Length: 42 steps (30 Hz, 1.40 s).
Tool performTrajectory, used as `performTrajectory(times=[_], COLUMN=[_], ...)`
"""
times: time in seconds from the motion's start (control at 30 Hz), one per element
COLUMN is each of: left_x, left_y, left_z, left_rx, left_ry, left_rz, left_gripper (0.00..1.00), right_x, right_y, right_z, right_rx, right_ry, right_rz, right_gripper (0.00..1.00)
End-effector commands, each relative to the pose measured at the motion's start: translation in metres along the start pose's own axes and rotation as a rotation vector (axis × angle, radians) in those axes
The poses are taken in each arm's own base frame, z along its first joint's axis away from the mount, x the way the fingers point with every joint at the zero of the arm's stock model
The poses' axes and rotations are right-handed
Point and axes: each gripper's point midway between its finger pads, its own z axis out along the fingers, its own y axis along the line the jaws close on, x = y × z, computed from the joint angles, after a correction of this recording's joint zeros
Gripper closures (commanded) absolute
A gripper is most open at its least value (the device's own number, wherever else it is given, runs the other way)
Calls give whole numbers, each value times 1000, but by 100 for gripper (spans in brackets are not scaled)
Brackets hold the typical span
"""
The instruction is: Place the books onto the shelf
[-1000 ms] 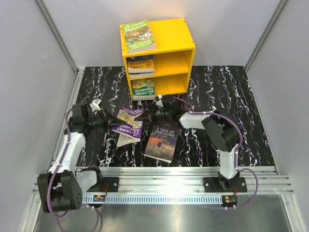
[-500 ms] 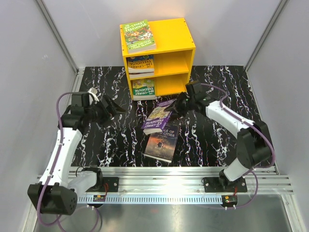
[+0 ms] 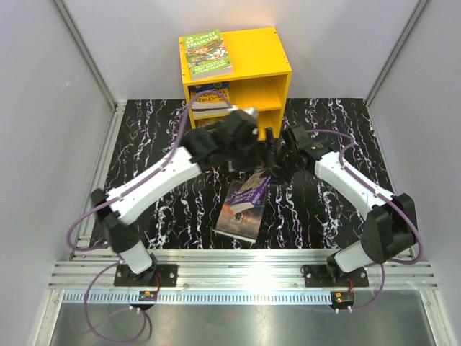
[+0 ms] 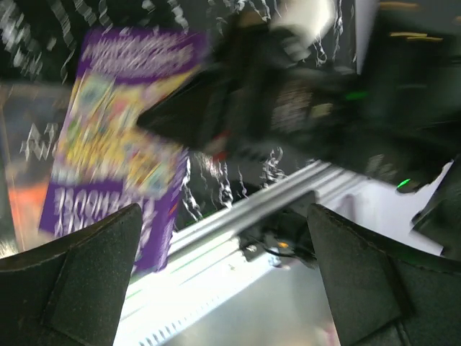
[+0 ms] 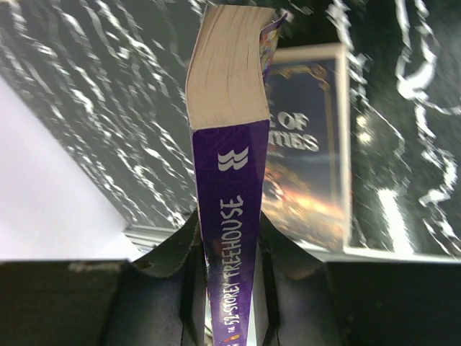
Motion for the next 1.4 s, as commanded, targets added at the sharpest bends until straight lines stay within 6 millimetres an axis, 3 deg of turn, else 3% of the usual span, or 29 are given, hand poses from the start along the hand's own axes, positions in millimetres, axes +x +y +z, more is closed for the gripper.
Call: performTrajectory(times=[0.0, 0.07, 0.1, 0.23, 0.27, 0.33, 0.5, 0.67, 0.83, 0.93, 1.0, 1.03, 1.07, 1.1, 1.3, 1.33, 1.37], left_x=[17, 28, 30, 37, 41, 43, 63, 80, 82, 84, 82, 81, 76, 73, 45, 42, 39], left_y=[2, -18, -18, -5, 7, 8, 0, 24, 8, 11, 20, 23, 28, 29, 34, 36, 33], left_z=[11, 19, 18, 15, 18, 9, -11, 4, 15, 26, 34, 35, 36, 35, 11, 7, 2], left_rx=[-187, -178, -191, -260, -297, -279, -186, -280, -258, -306, -375, -398, -440, -454, -551, -554, -539], left_ry=[17, 11, 9, -7, 4, -4, -58, 15, 1, 26, 42, 44, 30, 20, -61, -69, -76], left_rz=[292, 387, 423, 473, 487, 501, 571, 625, 672, 717, 759, 773, 790, 797, 849, 847, 840], left_gripper=[1, 1, 1, 4, 6, 17, 25, 33, 30, 32, 50, 66, 89, 97, 100, 100, 100], right_x=[13, 20, 22, 23, 22, 23, 24, 21, 21, 21, 21, 21, 21, 21, 12, 6, -4], right_y=[12, 8, 7, 4, 5, 2, 4, 18, 29, 31, 31, 30, 29, 28, 26, 30, 26], right_z=[-25, -26, -28, -42, -45, -47, -46, -52, -58, -58, -59, -59, -58, -58, -58, -69, -73], right_rx=[-34, -30, -26, -30, -35, -19, -18, -48, -62, -62, -60, -55, -48, -42, -17, -12, 23], right_ry=[50, 83, 92, 78, 75, 77, 110, 112, 132, 134, 137, 138, 141, 142, 103, 78, 29], right_rz=[-26, -41, -45, -92, -101, -122, -134, -151, -165, -162, -164, -167, -166, -166, -181, -192, -199], right_gripper=[100, 100, 100, 100, 100, 100, 100, 100, 100, 100, 100, 100, 100, 100, 99, 83, 1])
